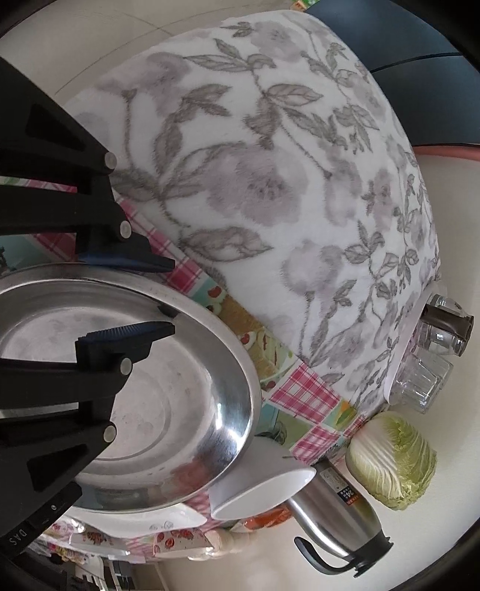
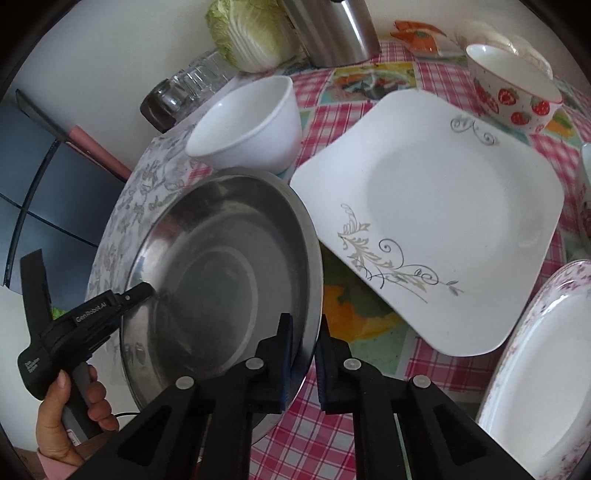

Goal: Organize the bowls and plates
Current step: 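Close the left tool on the steel tray rim, then lift the steel tray with the left tool and carry it over the table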

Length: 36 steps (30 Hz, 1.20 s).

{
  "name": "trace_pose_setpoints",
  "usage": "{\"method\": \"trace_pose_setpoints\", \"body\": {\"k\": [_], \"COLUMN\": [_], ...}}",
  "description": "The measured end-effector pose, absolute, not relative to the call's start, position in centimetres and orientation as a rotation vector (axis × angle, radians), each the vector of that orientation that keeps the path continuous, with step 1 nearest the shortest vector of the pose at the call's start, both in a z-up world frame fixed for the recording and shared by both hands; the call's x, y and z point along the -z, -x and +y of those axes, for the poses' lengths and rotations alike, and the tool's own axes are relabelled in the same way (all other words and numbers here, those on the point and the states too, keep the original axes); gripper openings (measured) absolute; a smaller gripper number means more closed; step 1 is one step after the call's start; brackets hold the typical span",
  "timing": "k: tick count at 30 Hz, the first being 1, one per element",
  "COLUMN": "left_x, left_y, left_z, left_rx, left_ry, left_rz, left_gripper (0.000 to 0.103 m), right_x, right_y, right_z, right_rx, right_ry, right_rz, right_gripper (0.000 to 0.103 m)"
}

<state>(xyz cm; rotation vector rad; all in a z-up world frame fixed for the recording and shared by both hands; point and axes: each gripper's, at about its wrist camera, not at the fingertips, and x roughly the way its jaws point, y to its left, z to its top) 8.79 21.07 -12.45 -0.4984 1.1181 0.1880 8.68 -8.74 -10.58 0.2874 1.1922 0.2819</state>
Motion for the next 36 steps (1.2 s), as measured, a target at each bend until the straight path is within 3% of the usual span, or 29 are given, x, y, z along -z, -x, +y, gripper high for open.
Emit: {"method": "trace_pose_setpoints", "body": {"k": [22,36], "left_x": [9.3,5.1], "left_y": [-6.1,-8.3], "left_z": [18.4,12.3], "left_rx": [-0.164,-0.086], "left_ry": [0.45,0.369], "left_rz": [1.075,1.046], "left_gripper": [0.028,0.028], "right_x": [5.8,4.0], "right_y": [-5.8,-5.5], "right_z": [-10.4,-16.5], "right_rx": [-0.348,-0.3], "right_ry": [-0.173,-0.305], "right_rz": [1.078,1.021], "right_gripper": [0.014,0.015]}}
